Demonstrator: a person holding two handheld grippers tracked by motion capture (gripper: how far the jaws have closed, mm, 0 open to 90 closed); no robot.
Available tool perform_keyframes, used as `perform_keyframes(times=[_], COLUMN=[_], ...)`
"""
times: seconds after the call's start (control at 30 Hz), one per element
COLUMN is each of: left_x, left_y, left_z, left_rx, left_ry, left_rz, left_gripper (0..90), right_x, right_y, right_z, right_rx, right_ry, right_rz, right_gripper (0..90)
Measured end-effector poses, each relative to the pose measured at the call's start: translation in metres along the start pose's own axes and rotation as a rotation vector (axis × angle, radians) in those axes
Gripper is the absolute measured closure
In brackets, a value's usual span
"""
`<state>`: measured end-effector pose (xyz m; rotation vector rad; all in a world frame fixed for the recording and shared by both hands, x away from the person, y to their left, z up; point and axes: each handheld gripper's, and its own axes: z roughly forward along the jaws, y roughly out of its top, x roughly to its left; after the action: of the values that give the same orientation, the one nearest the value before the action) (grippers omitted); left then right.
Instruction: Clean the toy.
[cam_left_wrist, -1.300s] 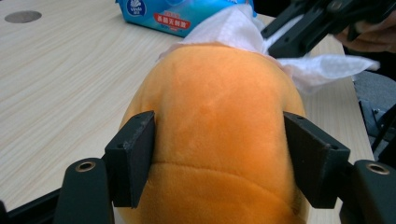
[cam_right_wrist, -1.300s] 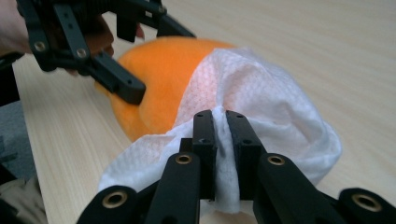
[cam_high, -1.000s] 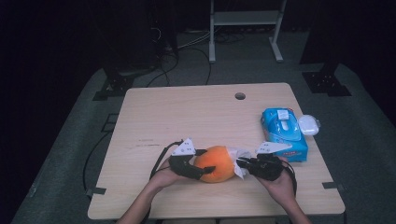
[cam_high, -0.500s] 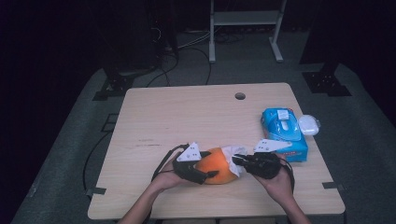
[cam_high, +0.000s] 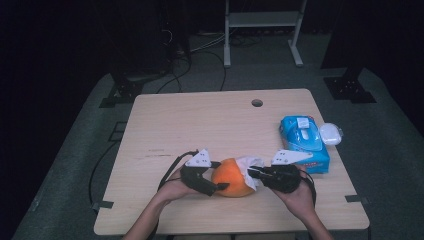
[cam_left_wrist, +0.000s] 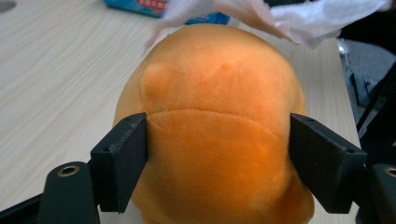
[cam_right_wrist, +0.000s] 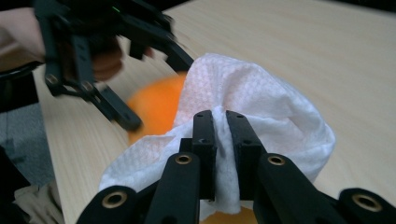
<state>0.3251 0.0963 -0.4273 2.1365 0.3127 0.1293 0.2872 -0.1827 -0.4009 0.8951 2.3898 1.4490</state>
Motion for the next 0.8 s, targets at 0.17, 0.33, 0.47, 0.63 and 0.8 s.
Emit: perform_keyframes(times=[0.17, 0.33, 0.47, 0.63, 0.8], left_x=[-0.001, 0.005, 0.001, -0.005, 0.004], left_y=[0.000, -0.004, 0.001, 0.003, -0.002], left_z=[0.000, 0.002, 0.000, 0.002, 0.004], left_rx=[-0.006, -0.004, -0.023, -0.025, -0.017], left_ry=[-0.001, -0.022, -0.015, -0.008, -0.015], left_rz=[0.004, -0.063, -0.013, 0.037, -0.087], left_gripper=[18.7, 15.8, 23.5, 21.4, 13.0], right_x=[0.001, -0.017, -0.006, 0.008, -0.010], right_y=[0.003, -0.011, -0.001, 0.010, -0.005], right_z=[0.011, 0.004, -0.001, 0.009, 0.007], right_rx=[0.043, 0.082, 0.022, 0.037, 0.068], right_ry=[-0.027, -0.072, -0.014, -0.009, -0.050], right_rz=[-0.045, 0.018, 0.006, -0.056, -0.007], right_gripper=[82.0, 82.0, 82.0, 82.0, 82.1])
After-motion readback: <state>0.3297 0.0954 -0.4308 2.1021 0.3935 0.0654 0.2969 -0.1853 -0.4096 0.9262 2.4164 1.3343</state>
